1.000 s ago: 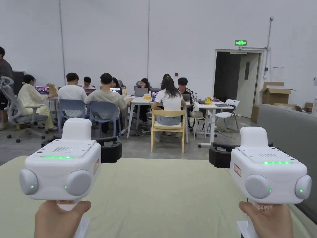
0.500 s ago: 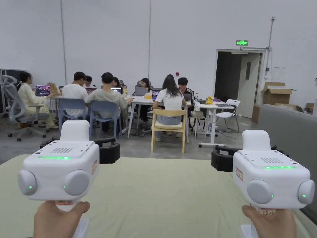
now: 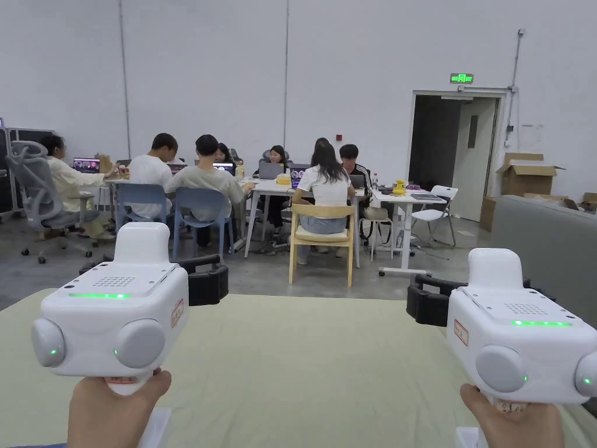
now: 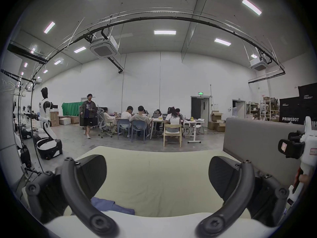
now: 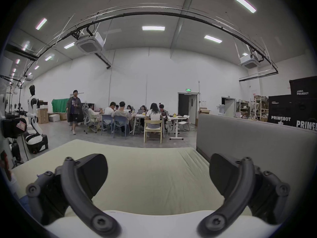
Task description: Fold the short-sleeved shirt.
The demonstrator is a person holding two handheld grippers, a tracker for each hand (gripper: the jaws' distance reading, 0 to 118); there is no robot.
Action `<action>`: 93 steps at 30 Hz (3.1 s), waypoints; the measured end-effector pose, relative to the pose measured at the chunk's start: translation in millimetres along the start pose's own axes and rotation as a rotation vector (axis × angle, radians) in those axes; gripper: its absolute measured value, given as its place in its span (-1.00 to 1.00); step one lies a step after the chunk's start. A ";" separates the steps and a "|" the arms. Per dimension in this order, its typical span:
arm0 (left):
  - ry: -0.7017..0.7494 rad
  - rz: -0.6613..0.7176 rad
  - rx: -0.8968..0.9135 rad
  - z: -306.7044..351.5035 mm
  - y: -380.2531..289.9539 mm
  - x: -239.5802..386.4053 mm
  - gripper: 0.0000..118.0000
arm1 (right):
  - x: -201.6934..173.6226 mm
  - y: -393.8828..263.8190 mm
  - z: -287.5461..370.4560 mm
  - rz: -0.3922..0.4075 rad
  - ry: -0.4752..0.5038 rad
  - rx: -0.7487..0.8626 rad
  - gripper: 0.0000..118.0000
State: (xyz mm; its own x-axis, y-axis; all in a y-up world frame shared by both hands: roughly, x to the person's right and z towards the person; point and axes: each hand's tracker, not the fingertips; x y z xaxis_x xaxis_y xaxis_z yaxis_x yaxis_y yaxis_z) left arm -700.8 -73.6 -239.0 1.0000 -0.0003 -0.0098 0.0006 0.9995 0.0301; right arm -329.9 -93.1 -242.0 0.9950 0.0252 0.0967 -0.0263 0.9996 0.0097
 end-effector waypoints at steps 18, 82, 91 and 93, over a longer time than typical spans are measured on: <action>0.131 -0.061 -0.032 7.8 0.8 -18.9 -1.00 | -20.7 -11.3 -15.8 -0.010 0.109 -0.048 -0.96; -0.249 -0.120 -0.669 -142.1 -276.5 -8.3 -0.96 | -102.2 -176.7 -86.9 -0.012 0.472 -0.448 -0.96; -1.156 -0.523 -0.782 -41.3 -310.6 290.3 -0.96 | 63.7 -128.7 -7.7 0.018 0.122 -0.383 -0.96; -1.315 -0.623 -0.814 -4.8 -320.3 318.3 -0.96 | 84.3 -129.5 4.5 0.009 0.078 -0.385 -0.96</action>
State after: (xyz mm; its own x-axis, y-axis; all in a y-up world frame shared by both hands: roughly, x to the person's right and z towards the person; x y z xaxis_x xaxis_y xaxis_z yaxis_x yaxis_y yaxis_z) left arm -382.8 -393.7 -256.6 0.1745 0.0208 0.9844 0.7928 0.5900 -0.1530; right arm -243.0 -220.5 -230.7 0.9996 0.0200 0.0188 -0.0118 0.9305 -0.3661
